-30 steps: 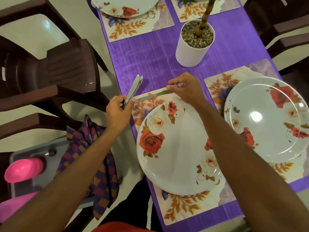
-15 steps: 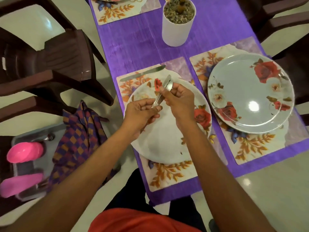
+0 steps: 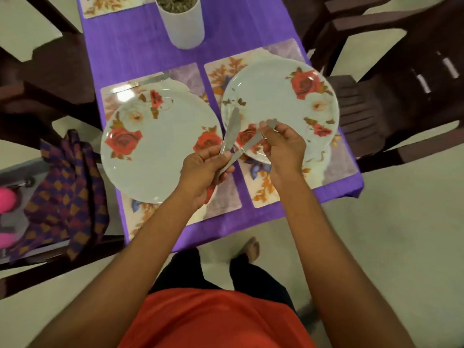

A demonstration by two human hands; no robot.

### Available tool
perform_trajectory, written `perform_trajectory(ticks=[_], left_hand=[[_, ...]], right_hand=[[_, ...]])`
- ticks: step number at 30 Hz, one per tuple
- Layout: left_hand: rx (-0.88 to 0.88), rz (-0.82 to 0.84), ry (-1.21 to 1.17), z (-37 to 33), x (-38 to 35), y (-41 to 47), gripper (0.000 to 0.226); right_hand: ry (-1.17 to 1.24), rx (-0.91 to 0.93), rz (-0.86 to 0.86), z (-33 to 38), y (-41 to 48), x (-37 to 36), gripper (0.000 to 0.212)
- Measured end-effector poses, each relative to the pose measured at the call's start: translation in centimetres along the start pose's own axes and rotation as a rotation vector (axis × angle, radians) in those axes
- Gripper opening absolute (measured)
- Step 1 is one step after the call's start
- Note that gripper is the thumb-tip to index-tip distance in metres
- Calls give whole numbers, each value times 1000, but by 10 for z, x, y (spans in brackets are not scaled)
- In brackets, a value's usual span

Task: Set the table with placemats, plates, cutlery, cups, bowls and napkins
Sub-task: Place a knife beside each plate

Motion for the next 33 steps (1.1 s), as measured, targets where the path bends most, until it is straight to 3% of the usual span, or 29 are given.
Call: perform_trajectory(ticks=[7, 12, 14, 17, 21, 24, 29, 33], left_hand=[[-44, 40, 98, -11, -58, -3, 25], [-6, 53, -68, -14, -82, 9, 24], [-15, 33, -100, -14, -91, 15, 28], [-45, 37, -121, -17, -103, 25, 30], [-54, -61, -89, -28, -101, 58, 14], [-55, -182, -20, -49, -90, 86, 8], [-153, -241, 57, -95, -80, 119, 11], [-195, -185, 141, -114, -75, 136, 20]], right_hand=[[127, -13, -45, 44, 19, 47, 25], [345, -95, -130, 39, 19, 41, 11], [344, -114, -165, 32, 16, 31, 4], [247, -125, -207, 25, 22, 17, 15], [190, -220, -190, 35, 59, -1, 21], [26, -349, 15, 52, 92, -13, 13], [-645, -361, 597, 75, 128, -39, 41], [-759, -430, 778, 82, 144, -58, 44]])
Point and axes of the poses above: each hand's wrist, its own y-axis towards the middle knuckle, its own x-axis out of the back of the hand, z = x × y, the point moved 4 cm from there along y, towards the middle knuckle, and after that the axes turned 10 degrees about y, right-handed, at the moved point
